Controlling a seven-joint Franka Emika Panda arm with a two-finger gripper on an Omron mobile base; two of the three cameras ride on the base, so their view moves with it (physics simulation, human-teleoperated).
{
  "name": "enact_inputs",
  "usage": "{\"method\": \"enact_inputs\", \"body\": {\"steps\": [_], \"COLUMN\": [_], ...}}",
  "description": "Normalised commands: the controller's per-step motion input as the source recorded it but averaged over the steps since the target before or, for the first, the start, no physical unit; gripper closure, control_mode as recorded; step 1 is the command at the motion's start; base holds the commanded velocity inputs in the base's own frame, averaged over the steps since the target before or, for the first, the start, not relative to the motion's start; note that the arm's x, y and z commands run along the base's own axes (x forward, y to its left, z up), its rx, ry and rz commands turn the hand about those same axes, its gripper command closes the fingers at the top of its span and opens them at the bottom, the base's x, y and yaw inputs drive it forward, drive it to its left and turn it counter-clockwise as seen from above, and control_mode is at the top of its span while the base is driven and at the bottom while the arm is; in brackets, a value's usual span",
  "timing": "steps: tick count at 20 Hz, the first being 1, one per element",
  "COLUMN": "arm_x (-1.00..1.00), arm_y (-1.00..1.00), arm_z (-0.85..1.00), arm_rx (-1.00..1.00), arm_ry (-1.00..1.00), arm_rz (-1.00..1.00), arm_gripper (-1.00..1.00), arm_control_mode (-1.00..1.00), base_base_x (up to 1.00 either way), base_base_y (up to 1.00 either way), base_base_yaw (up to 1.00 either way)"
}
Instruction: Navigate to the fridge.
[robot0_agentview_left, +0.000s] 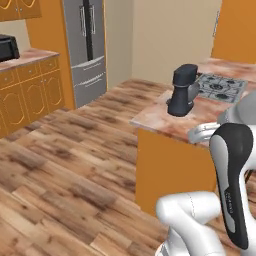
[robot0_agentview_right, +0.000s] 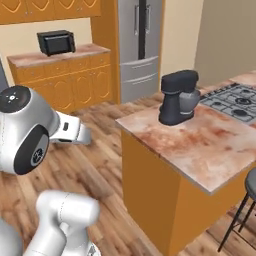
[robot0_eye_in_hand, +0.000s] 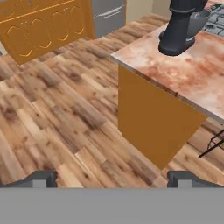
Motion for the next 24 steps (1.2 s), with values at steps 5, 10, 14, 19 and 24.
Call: {"method": "enact_inputs", "body": {"steps": [5,10,14,19,24], "arm_x": [0.00,0.00,0.00,0.00,0.00], "arm_y": [0.00,0.00,0.00,0.00,0.00], "arm_z": [0.00,0.00,0.00,0.00,0.00], "arm_rx": [0.00,0.00,0.00,0.00,0.00], "arm_ry": [0.00,0.00,0.00,0.00,0.00], "arm_rz": [0.00,0.00,0.00,0.00,0.00], "arm_gripper": [-1.00,-1.00,-1.00,-1.00,-1.00], "arm_control_mode": [1.00,1.00,1.00,1.00,1.00], "base_base_x": [1.00,1.00,1.00,1.00,1.00], "base_base_y": [0.99,1.00,1.00,1.00,1.00], "base_base_yaw": [-0.26,-0.29,-0.32,-0.33,-0.37]}}
